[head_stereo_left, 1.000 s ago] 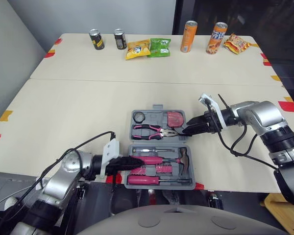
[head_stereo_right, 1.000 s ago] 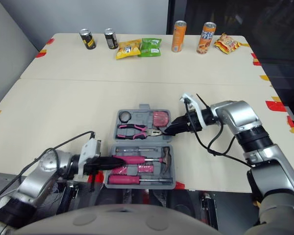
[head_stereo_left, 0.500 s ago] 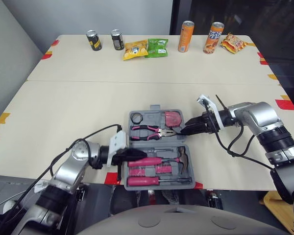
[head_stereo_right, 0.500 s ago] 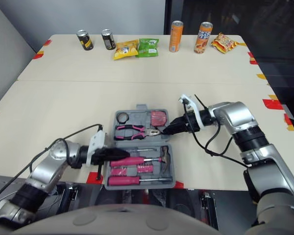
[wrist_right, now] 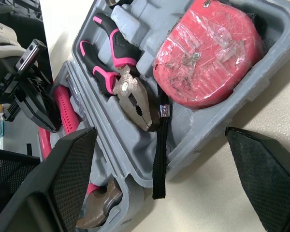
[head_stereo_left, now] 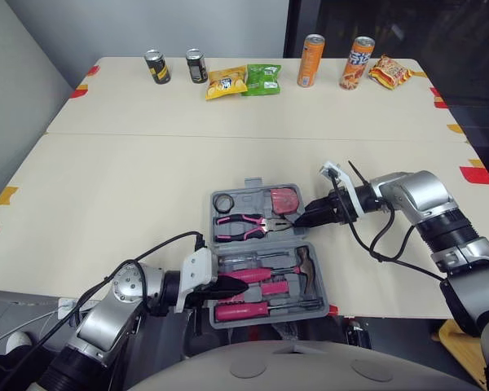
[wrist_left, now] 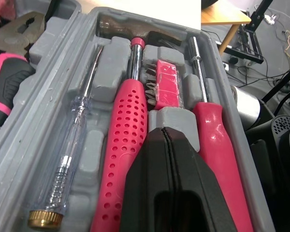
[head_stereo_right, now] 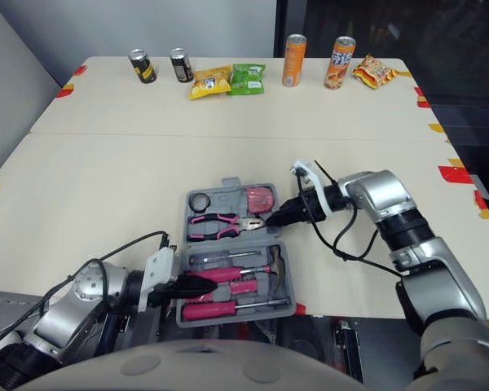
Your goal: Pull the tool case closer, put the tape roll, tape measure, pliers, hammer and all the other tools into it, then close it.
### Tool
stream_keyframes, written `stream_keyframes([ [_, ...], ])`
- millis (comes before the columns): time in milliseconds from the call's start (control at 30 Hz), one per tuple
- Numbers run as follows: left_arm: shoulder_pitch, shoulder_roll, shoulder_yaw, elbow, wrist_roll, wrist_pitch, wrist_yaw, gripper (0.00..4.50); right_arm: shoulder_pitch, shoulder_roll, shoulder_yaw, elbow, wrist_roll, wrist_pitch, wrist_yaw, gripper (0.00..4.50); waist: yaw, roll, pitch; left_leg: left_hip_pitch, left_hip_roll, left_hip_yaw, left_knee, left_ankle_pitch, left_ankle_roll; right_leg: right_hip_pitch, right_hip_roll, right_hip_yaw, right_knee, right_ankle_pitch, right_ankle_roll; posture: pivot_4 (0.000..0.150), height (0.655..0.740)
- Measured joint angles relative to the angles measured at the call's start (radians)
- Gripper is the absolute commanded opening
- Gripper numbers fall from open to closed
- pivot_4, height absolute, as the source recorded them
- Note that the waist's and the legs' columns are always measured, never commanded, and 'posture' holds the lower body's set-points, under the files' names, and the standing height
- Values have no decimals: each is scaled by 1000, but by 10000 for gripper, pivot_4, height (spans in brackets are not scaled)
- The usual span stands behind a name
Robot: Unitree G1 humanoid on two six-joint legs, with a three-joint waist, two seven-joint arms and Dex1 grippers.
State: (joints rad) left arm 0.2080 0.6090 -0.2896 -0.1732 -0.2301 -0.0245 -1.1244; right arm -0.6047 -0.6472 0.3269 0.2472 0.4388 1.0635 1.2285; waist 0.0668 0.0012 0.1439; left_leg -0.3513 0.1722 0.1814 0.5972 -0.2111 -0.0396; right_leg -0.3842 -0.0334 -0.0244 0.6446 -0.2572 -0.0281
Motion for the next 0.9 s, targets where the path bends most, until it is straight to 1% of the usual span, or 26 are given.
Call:
stream_keyframes([
  [167, -41, -16, -17, 73, -1, -62, -21, 256, -9, 13, 9, 22, -10, 0, 2, 45000, 2, 0, 0, 0, 0, 0, 0, 0, 0, 0, 0, 0, 1, 0, 0, 1500, 7400],
  [333, -77, -23, -32, 106, -3, -79, -36, 256, -42, 35, 31, 61, -29, 1, 14, 45000, 0, 0, -1, 2, 0, 0, 0, 0, -1, 2, 0, 0, 2, 0, 0, 1500, 7400],
  [600, -80, -25, -31, 113, -4, -80, -42, 256, -66, 76, 32, 107, -35, 13, 28, 45000, -3, 2, -2, 2, 0, 0, 0, 0, -1, 2, 0, 0, 2, 1, 0, 1500, 7400],
  [900, -72, -24, -29, 112, -4, -85, -41, 256, -67, 113, -21, 134, -13, 62, 27, 45000, -3, 2, -2, 2, 0, 0, 0, 0, -1, 1, 0, 0, 2, 1, 0, 1500, 7400],
])
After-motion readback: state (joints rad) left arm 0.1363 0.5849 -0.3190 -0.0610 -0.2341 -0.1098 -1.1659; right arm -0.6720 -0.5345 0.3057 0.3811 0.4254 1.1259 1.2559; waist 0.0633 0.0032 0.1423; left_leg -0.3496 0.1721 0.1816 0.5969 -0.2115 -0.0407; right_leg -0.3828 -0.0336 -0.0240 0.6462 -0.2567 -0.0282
